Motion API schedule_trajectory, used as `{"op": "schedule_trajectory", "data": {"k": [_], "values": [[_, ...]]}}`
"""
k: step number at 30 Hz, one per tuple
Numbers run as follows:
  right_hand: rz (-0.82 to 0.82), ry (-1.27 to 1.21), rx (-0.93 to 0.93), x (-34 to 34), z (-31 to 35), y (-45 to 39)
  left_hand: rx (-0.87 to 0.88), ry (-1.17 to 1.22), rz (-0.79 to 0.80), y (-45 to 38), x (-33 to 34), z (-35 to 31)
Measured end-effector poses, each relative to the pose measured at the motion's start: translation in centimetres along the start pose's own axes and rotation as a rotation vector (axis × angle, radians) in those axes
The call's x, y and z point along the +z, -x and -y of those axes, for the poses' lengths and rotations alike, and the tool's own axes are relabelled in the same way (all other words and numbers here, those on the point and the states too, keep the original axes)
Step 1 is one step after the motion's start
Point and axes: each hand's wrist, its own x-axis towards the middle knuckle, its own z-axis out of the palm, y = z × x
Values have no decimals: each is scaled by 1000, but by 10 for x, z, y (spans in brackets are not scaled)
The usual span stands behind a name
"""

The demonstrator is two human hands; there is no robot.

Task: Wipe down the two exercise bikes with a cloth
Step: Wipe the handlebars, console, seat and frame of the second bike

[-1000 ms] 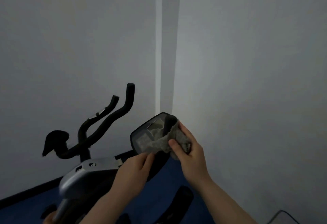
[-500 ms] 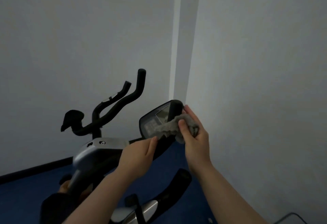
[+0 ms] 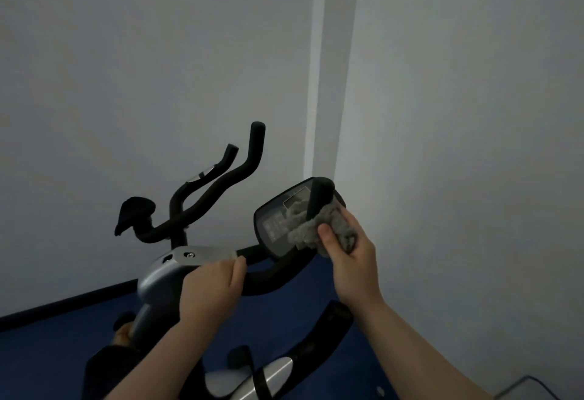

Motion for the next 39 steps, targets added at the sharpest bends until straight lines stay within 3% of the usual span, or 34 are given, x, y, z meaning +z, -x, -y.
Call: {"op": "schedule_trajectory", "data": {"k": [6, 10, 13, 16, 19, 23, 26, 28, 30, 34, 39], "values": [[-40, 20, -5, 4, 4, -10, -46, 36, -38, 2, -4, -4], [30, 69, 43, -5, 2, 5, -14, 51, -46, 2, -4, -2], [-59, 48, -61, -2, 20, -20, 26, 54, -18, 2, -4, 0], [-86, 41, -30, 7, 12, -14, 51, 92, 3, 1, -4, 3], [-52, 104, 62, 3, 1, 4, 165, 72, -1, -2, -5, 11], [-96, 70, -18, 2, 14, -17, 376, 64, 37, -12, -5, 26], [-106, 134, 28, 7, 6, -6, 511, 168, 79, -22, -5, 34], [-14, 259, 78, -1, 9, -1, 489, 310, 82, -27, -1, 36], [71, 328, 98, -15, 27, -8, 454, 276, 195, -29, 2, 35], [14, 537, -97, -19, 68, -19, 383, 252, 258, -26, 7, 35], [-34, 711, -356, 3, 89, -10, 500, 267, 227, -25, 9, 37]]}}
